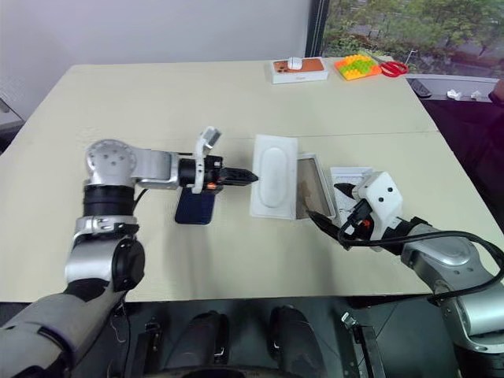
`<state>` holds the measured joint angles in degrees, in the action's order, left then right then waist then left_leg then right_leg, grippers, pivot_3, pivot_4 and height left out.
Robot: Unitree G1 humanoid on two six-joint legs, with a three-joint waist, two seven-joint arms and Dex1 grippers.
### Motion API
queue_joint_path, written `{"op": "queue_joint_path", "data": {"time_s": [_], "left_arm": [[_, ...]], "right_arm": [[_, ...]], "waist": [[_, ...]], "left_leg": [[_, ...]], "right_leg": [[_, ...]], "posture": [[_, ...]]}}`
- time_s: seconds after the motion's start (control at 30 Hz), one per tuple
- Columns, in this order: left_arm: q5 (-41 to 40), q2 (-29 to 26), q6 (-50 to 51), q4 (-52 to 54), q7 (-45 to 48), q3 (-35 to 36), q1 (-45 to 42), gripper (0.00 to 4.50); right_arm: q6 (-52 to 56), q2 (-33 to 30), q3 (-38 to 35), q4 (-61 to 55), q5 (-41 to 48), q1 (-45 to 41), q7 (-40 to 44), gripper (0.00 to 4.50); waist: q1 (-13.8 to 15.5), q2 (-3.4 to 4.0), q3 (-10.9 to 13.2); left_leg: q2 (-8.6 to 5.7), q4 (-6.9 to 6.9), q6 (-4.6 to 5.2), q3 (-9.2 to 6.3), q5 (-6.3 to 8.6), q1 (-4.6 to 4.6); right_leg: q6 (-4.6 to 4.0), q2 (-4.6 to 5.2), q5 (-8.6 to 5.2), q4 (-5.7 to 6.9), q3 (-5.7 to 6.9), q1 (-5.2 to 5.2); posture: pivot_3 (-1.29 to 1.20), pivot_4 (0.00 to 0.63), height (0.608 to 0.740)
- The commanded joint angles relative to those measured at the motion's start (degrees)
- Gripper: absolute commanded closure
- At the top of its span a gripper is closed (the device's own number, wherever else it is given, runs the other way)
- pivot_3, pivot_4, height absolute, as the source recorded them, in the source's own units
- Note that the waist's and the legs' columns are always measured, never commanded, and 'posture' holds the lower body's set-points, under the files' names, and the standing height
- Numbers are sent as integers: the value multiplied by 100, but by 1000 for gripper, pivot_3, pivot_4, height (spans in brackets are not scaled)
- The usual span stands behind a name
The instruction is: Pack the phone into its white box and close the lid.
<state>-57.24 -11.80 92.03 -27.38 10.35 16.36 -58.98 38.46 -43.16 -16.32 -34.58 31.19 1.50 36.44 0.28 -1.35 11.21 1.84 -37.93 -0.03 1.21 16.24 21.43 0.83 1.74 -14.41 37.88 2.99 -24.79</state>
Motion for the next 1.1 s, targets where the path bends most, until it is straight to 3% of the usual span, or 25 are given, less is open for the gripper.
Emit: {"op": "queue_joint_path", "data": {"time_s": [0.03, 0.23, 0.47, 0.77, 0.97, 1.1], "left_arm": [[19, 236, 47, -400, -416, 301, -357, 4459], [443, 1136, -26, -977, -1454, 1219, -784, 4459], [823, 1663, -74, -814, -2343, 2069, -865, 4459], [1011, 1895, -434, -894, -2677, 2573, -938, 4459], [984, 1940, -340, -1002, -2580, 2642, -970, 4459], [1025, 1948, -288, -1017, -2513, 2590, -975, 4459]], "right_arm": [[-47, -53, -166, -198, 58, 61, 23, 0], [30, -24, -267, -394, 107, 243, -87, 0], [111, 1, -381, -593, 195, 413, -223, 0], [181, -15, -381, -692, 266, 424, -376, 0], [215, -13, -408, -766, 271, 489, -414, 0], [231, -7, -410, -806, 281, 512, -445, 0]], "waist": [[-10, 0, 0], [43, -1, 1], [30, -1, 1], [45, -1, 1], [41, -1, 1], [41, -1, 1]], "left_leg": [[1, 0, -5, -1, -3, -3], [-4, -2, -7, 3, -3, 2], [-1, -1, -23, 2, 5, -3], [1, -2, -105, -2, 21, -4], [2, -2, -215, -5, 10, -6], [0, -2, -224, -4, 13, -5]], "right_leg": [[0, -2, 0, 2, -2, 0], [5, 1, -3, 3, 0, -1], [6, -4, -3, 6, -1, -1], [13, -4, -8, 8, 2, -2], [24, -4, -14, 16, 3, -3], [30, -2, -18, 16, 3, -2]], "posture": [[0, 150, 740], [0, 150, 740], [0, 150, 740], [0, 150, 740], [0, 150, 740], [0, 150, 740]]}}
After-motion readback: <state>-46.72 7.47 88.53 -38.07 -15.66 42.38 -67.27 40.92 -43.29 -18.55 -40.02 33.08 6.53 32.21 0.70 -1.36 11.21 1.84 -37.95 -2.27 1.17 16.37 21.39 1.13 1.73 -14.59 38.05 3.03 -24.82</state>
